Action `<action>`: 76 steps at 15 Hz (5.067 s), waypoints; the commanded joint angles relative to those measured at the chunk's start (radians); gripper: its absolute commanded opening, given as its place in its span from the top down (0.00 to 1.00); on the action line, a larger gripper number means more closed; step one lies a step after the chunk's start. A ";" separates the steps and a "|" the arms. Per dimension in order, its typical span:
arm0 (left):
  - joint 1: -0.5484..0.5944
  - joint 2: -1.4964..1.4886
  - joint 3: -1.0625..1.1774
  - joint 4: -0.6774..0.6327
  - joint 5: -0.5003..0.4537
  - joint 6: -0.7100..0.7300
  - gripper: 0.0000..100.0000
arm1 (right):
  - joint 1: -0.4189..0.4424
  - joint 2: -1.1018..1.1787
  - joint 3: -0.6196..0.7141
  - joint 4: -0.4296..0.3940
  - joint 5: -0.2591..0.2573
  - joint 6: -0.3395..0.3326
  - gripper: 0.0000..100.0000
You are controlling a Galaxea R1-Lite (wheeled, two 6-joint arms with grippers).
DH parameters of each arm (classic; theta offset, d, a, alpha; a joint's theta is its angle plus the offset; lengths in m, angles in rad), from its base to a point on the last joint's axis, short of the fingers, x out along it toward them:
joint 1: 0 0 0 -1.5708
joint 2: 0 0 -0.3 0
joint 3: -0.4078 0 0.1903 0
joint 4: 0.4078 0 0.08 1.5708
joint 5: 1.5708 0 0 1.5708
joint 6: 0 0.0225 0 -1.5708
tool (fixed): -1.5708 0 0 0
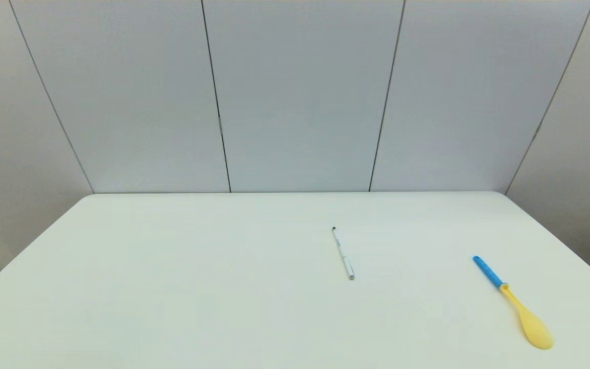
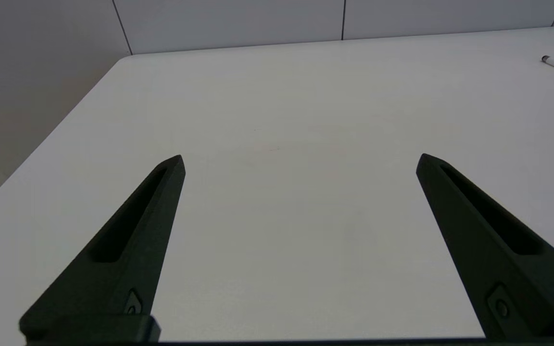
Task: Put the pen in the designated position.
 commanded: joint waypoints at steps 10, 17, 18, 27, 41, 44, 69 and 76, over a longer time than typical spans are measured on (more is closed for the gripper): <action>0.001 0.001 0.011 -0.001 0.001 0.001 0.00 | 0.000 0.000 0.012 0.000 -0.001 0.000 0.00; 0.001 0.001 0.011 -0.001 0.001 0.001 0.00 | 0.000 0.000 0.012 0.000 -0.001 0.000 0.00; 0.001 0.001 0.011 -0.001 0.001 0.001 0.00 | 0.000 0.000 0.012 0.000 0.000 0.000 0.00; 0.001 0.001 0.011 -0.001 -0.001 0.001 0.00 | 0.000 0.000 0.012 0.000 0.000 -0.003 0.00; 0.001 0.001 0.011 -0.001 0.001 0.001 0.00 | 0.005 0.190 -0.120 0.000 0.006 -0.020 0.00; 0.001 0.001 0.011 -0.001 -0.001 0.001 0.00 | 0.006 0.323 -0.259 0.000 0.005 -0.018 0.00; 0.001 0.001 0.011 -0.001 -0.001 0.001 0.00 | 0.405 1.234 -0.983 -0.002 0.042 -0.095 0.00; 0.001 0.001 0.011 -0.001 -0.001 0.001 0.00 | 0.491 1.330 -1.017 0.010 0.220 -0.107 0.00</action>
